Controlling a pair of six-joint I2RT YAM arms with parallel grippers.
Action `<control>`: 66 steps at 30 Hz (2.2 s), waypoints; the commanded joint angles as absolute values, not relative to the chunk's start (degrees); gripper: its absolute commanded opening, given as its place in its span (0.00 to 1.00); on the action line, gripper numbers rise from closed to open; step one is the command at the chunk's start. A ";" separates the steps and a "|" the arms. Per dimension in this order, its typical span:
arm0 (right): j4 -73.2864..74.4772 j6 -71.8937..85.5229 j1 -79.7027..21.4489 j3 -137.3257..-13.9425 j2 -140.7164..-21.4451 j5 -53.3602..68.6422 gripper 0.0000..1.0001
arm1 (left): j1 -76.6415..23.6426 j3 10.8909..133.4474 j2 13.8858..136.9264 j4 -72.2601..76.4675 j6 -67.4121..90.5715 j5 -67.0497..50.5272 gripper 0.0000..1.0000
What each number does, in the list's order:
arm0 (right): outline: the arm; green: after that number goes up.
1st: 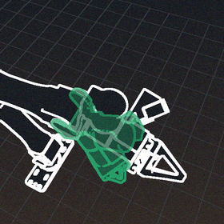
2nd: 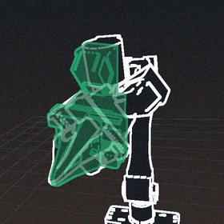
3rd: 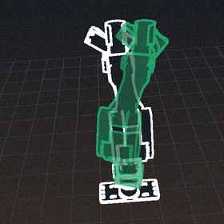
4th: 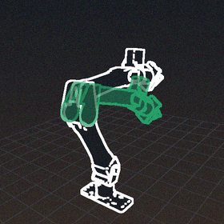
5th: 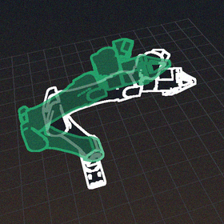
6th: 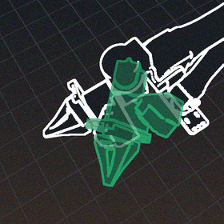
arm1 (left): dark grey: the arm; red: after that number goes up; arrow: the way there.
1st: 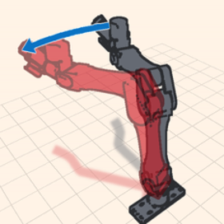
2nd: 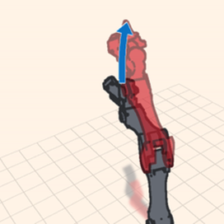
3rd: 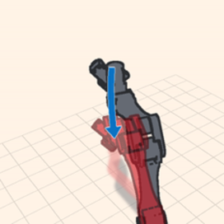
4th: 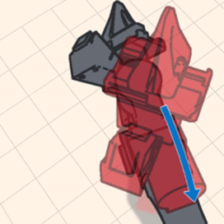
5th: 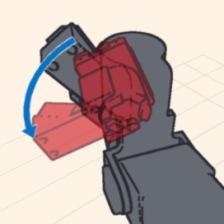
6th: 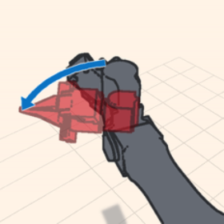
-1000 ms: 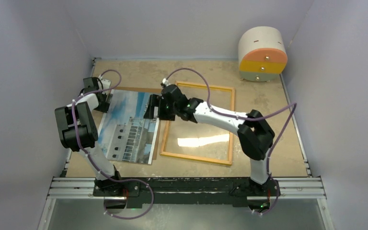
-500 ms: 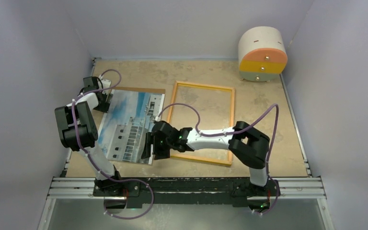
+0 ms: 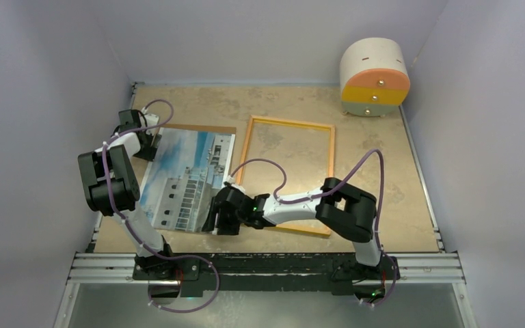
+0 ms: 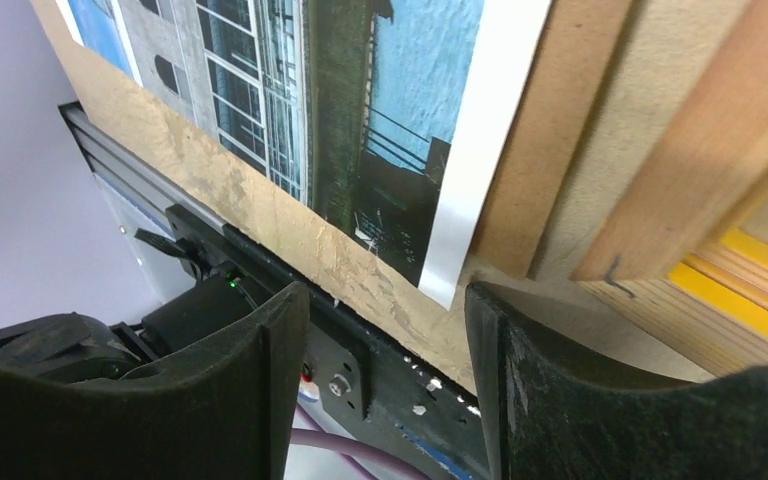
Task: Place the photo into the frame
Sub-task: Pick up the photo at the center of the board.
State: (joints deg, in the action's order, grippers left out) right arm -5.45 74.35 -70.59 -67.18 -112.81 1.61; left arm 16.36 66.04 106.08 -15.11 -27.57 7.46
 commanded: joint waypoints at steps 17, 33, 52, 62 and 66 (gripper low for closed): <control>-22.61 82.34 -71.31 -55.92 -109.54 -5.07 0.54 | 16.26 61.98 102.67 -15.89 -29.61 6.56 0.68; -28.51 81.13 -71.04 -55.95 -110.66 -2.13 0.25 | 16.26 61.55 101.09 -16.17 -30.40 7.29 0.68; -42.63 82.99 -70.31 -53.53 -112.61 -0.14 0.22 | 16.26 61.38 99.75 -16.90 -31.25 7.47 0.67; -36.76 83.54 -69.70 -56.61 -115.48 -0.15 0.29 | 16.26 61.55 99.23 -17.35 -31.46 7.38 0.67; -35.61 83.15 -69.29 -56.78 -115.08 -0.20 0.16 | 16.26 61.67 99.09 -17.50 -31.69 7.43 0.67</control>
